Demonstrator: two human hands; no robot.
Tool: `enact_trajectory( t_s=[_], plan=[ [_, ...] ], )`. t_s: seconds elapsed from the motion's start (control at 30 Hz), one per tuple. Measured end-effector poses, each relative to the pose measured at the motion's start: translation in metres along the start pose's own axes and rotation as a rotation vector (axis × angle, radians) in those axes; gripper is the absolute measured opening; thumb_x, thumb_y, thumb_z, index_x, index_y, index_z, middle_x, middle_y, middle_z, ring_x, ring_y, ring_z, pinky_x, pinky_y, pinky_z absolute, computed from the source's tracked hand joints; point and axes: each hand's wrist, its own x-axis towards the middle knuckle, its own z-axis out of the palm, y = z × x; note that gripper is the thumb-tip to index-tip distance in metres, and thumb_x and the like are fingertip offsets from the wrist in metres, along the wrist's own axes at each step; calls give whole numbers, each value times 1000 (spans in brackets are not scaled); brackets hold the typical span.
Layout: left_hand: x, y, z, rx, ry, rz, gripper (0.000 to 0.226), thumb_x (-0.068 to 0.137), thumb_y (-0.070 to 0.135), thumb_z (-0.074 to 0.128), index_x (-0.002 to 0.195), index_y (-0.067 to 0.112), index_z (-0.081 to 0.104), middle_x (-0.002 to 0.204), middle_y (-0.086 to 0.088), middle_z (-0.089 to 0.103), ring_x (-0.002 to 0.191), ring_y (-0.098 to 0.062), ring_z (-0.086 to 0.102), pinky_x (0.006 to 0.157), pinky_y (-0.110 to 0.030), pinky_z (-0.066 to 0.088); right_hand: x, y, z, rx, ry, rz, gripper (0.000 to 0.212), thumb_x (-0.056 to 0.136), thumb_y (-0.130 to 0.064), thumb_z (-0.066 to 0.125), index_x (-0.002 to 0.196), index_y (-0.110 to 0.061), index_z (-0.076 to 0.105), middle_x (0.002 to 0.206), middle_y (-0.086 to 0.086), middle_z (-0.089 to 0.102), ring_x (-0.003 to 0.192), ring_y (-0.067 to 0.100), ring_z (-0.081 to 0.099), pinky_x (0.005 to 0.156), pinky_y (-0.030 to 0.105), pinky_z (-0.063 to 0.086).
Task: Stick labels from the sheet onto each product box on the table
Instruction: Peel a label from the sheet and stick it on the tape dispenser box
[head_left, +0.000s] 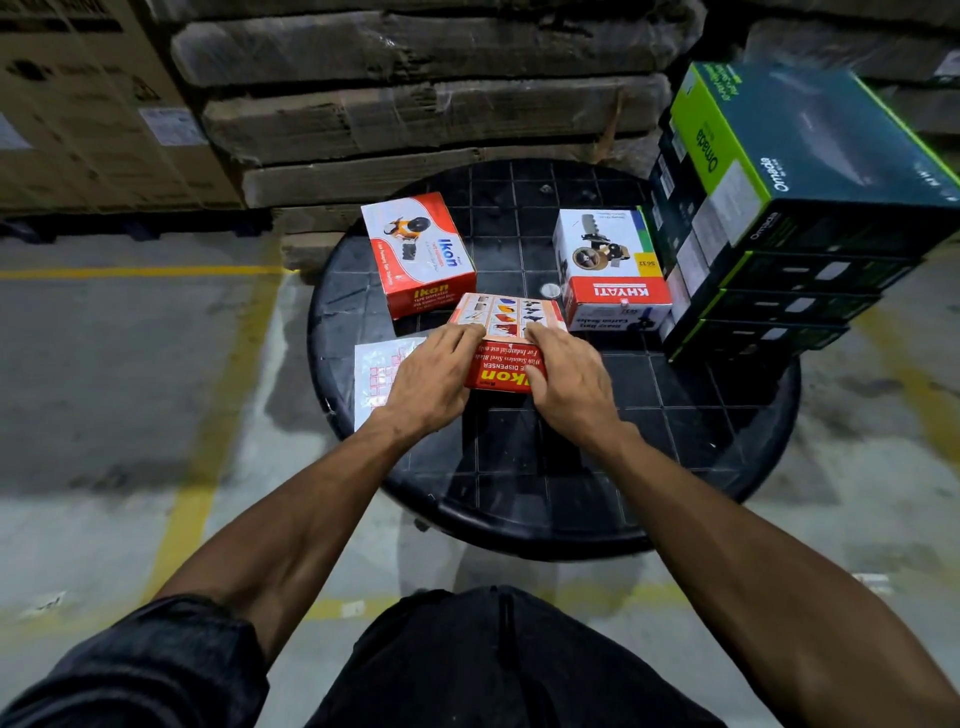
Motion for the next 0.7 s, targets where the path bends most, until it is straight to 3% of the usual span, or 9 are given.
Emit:
enact_trajectory(
  t_s=[0.2, 0.37, 0.5, 0.7],
  plan=[
    [1, -3, 0, 5, 3, 42, 64, 79, 18, 72, 136, 15, 44, 131, -11, 51, 120, -29, 48, 83, -41, 52, 1, -4, -3, 14, -7, 19, 54, 95, -27, 58, 145, -15, 41, 142, 8, 52, 133, 21, 44, 118, 43, 25],
    [4, -5, 2, -16, 12, 65, 66, 70, 13, 70, 132, 15, 47, 126, -11, 53, 117, -32, 49, 86, -45, 53, 7, -14, -19, 96, 14, 45, 37, 95, -22, 57, 131, -14, 54, 129, 9, 60, 122, 23, 50, 113, 40, 29],
    [7, -3, -3, -16, 18, 60, 68, 68, 12, 73, 132, 13, 50, 127, -11, 54, 117, -32, 50, 86, -43, 53, 21, -15, -31, 169, -75, 71, 21, 93, -25, 59, 114, -24, 55, 124, 2, 60, 111, 23, 56, 94, 44, 48],
    [11, 3, -10, 0, 22, 76, 67, 70, 14, 73, 132, 12, 50, 128, -12, 55, 116, -32, 52, 90, -43, 51, 35, -15, -50, 143, -273, 16, 12, 95, -26, 59, 104, -24, 52, 121, 0, 57, 105, 18, 56, 88, 45, 54]
  ],
)
